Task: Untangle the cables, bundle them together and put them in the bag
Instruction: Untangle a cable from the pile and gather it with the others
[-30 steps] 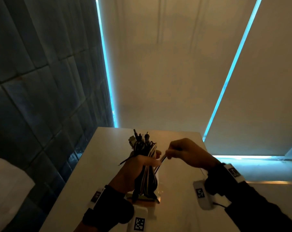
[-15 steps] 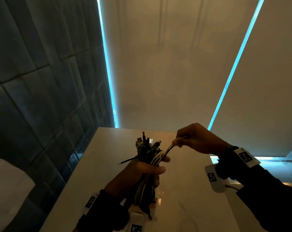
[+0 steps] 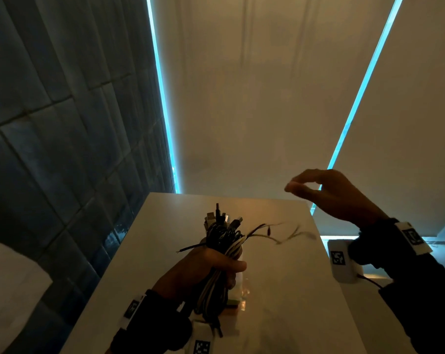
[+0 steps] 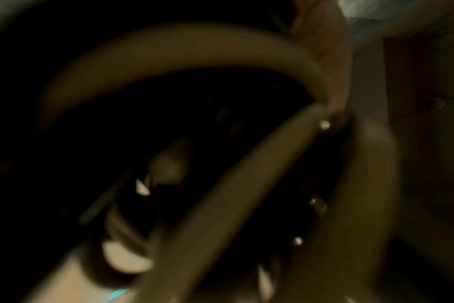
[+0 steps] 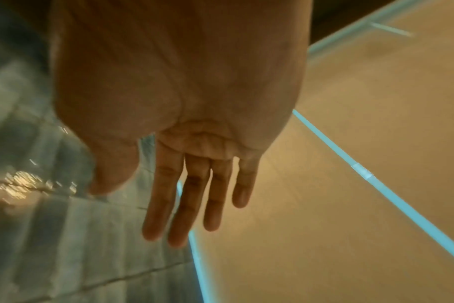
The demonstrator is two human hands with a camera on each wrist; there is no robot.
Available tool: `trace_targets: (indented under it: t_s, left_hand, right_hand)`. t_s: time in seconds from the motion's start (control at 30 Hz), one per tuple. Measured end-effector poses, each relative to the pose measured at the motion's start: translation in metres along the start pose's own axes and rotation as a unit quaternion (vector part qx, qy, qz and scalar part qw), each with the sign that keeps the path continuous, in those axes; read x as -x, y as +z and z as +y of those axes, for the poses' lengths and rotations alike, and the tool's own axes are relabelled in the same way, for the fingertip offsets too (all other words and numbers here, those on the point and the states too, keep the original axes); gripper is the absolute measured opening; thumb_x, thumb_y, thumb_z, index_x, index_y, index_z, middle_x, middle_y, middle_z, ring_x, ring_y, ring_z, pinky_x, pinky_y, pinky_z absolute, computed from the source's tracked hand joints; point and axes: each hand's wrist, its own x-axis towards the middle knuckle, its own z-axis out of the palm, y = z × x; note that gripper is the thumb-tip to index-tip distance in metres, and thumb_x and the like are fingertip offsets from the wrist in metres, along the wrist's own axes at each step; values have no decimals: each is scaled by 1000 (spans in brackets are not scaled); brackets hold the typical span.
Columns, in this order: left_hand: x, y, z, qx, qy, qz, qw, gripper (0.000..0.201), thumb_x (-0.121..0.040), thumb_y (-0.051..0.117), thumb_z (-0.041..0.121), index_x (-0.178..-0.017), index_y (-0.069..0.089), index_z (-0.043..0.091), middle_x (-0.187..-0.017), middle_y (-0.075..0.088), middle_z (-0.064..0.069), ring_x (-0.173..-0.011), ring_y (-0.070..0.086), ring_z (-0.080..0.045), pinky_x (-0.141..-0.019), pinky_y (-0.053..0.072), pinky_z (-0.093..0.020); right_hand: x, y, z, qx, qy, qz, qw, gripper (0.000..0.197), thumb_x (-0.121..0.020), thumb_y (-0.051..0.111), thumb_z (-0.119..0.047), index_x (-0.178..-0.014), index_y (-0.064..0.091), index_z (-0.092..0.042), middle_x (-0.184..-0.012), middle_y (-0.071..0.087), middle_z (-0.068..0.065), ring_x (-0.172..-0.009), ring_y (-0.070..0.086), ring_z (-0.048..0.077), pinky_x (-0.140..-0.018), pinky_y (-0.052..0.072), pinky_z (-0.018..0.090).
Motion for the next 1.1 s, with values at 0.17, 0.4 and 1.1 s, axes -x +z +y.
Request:
trace_targets:
  t_s: [0.17, 0.4, 1.1]
  left_hand:
    - [-1, -3, 2, -46, -28, 3, 999, 34, -55, 82, 21, -81, 63, 10, -68, 55, -9, -59, 53, -21, -68, 42, -36]
    - [6, -6, 4, -46, -19, -25, 998, 31, -59, 80, 21, -85, 66, 12, -74, 59, -9, -70, 56, -26, -75, 45, -41]
    - [-25, -2, -16, 228, 74, 87, 967, 62, -42, 94, 45, -69, 49, 13, -51, 45, 0, -42, 47, -12, -48, 46, -27]
  right_hand:
    - [3, 12, -41, -2, -17, -172, 985, 50, -73, 55, -58, -106, 70, -24, -118, 63, -12, -111, 53, 1, -90, 33, 13]
    - [13, 76, -19, -51, -12, -305, 951, 29, -85, 66, -42, -104, 72, -21, -104, 70, -10, -98, 63, 7, -94, 47, 31]
    - [73, 102, -27, -197, 90, 74, 973, 25, -95, 54, -24, -78, 73, -19, -52, 53, -13, -47, 42, 3, -48, 33, 13]
